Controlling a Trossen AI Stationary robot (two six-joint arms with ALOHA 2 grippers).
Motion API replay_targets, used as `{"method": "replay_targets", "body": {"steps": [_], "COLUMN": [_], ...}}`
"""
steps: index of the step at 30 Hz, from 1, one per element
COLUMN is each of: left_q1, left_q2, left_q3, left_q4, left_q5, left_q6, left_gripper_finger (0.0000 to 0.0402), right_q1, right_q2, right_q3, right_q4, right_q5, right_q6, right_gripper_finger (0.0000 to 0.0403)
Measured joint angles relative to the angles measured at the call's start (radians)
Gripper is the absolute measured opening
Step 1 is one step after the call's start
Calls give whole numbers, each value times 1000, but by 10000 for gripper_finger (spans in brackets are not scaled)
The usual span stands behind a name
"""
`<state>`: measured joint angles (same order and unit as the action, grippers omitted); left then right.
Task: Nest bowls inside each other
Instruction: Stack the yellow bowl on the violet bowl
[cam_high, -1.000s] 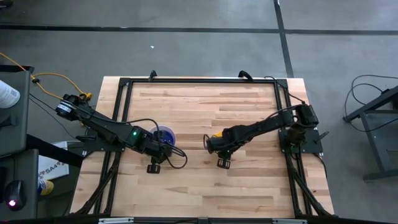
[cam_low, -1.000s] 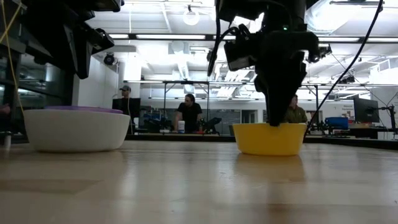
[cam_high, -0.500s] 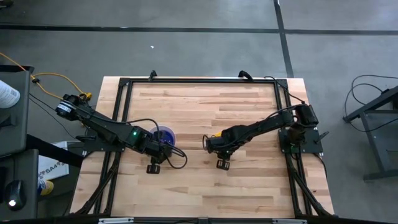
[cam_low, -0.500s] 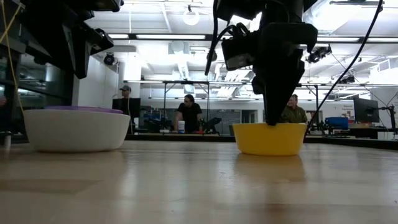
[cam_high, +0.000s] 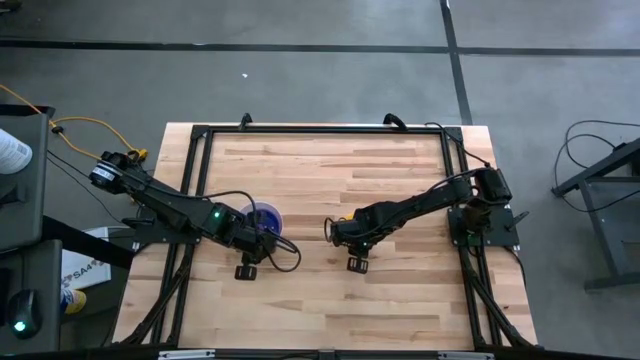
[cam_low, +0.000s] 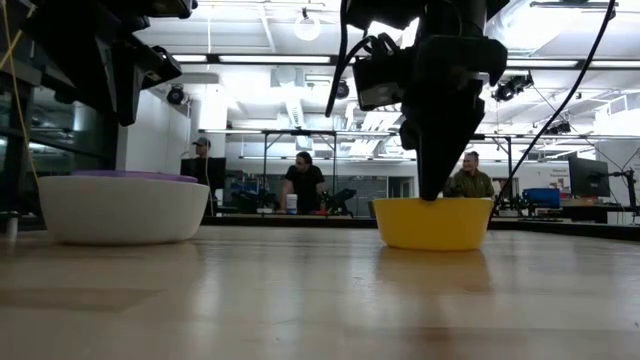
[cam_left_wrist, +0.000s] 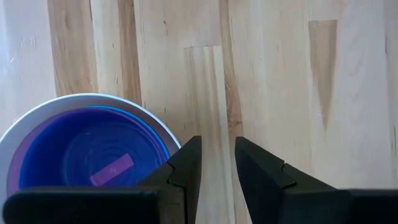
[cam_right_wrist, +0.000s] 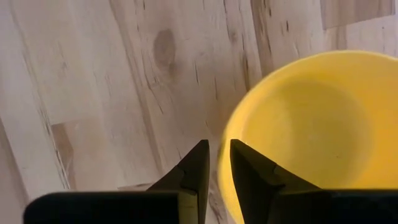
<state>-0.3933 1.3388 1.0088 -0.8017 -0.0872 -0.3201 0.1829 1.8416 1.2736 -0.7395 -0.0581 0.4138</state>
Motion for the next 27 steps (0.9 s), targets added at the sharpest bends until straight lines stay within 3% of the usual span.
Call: {"method": "replay_targets", "body": {"steps": [21,27], "left_q1": [0,0], "left_q2": [0,0], "left_q3": [0,0], "left_q4": [0,0], "left_q5": [-1,-1], "left_q6": [0,0], "left_gripper_finger": [97,97], "right_q1": [0,0], "right_q2": [0,0], "right_q3": [-41,-42], "right_q4": [34,34], "right_q5": [-3,-4], "right_q6": [11,8], "right_gripper_finger": [58,38]}}
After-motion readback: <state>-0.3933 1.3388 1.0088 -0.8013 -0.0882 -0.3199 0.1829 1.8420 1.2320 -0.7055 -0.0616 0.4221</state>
